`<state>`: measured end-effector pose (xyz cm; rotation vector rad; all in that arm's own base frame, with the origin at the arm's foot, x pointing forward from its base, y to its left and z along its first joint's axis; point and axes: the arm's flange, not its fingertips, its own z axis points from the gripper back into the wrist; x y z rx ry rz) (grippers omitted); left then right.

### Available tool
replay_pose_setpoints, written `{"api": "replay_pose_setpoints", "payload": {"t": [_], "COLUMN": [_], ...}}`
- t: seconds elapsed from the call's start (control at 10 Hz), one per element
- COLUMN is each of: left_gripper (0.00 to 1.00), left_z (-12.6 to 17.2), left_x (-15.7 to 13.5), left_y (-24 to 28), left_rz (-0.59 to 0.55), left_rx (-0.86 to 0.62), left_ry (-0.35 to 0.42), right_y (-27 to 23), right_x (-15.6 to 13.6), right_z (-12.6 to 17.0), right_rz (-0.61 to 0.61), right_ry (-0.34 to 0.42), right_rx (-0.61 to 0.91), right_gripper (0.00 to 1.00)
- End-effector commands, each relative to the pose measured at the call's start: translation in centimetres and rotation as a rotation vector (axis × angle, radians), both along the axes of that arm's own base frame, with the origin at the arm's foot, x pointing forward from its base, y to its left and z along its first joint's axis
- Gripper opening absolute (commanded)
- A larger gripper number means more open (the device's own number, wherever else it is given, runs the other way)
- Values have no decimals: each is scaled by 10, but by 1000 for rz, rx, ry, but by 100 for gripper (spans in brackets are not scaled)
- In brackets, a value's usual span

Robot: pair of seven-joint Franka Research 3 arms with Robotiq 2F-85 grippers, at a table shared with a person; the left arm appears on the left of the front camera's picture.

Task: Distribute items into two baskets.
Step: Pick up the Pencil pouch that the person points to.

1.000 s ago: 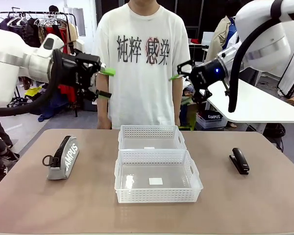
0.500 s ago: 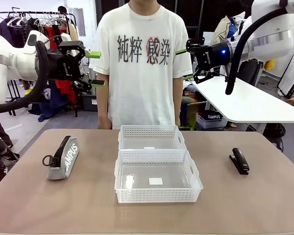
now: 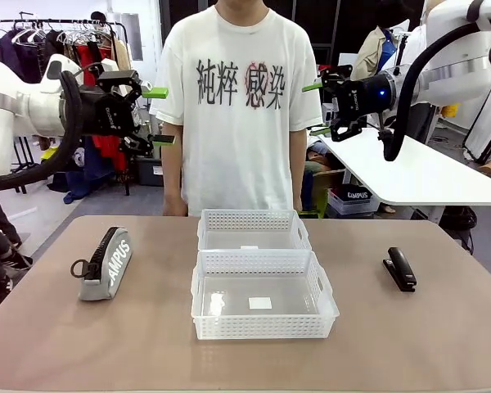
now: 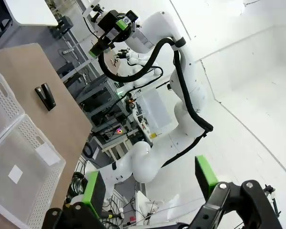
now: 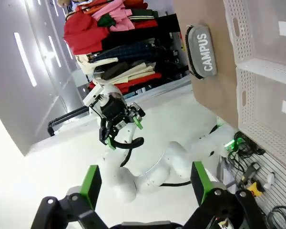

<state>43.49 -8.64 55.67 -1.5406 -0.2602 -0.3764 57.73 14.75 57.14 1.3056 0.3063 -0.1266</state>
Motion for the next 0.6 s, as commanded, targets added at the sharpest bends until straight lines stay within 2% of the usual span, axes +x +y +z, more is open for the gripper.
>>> {"api": "replay_pose_setpoints", "payload": {"t": [0.0,0.5], "left_gripper": [100,100], "left_z": [2,0], "left_x": [-1,0], "left_y": [1,0], "left_rz": [1,2], "left_rx": [-5,1], "left_ry": [-5,0], "right_y": [1,0], "right_x": [0,0], "right_z": [4,0], "right_rz": [-27,-20], "right_ry": [98,83], "right_rx": [14,-5], "right_gripper": [100,100]}}
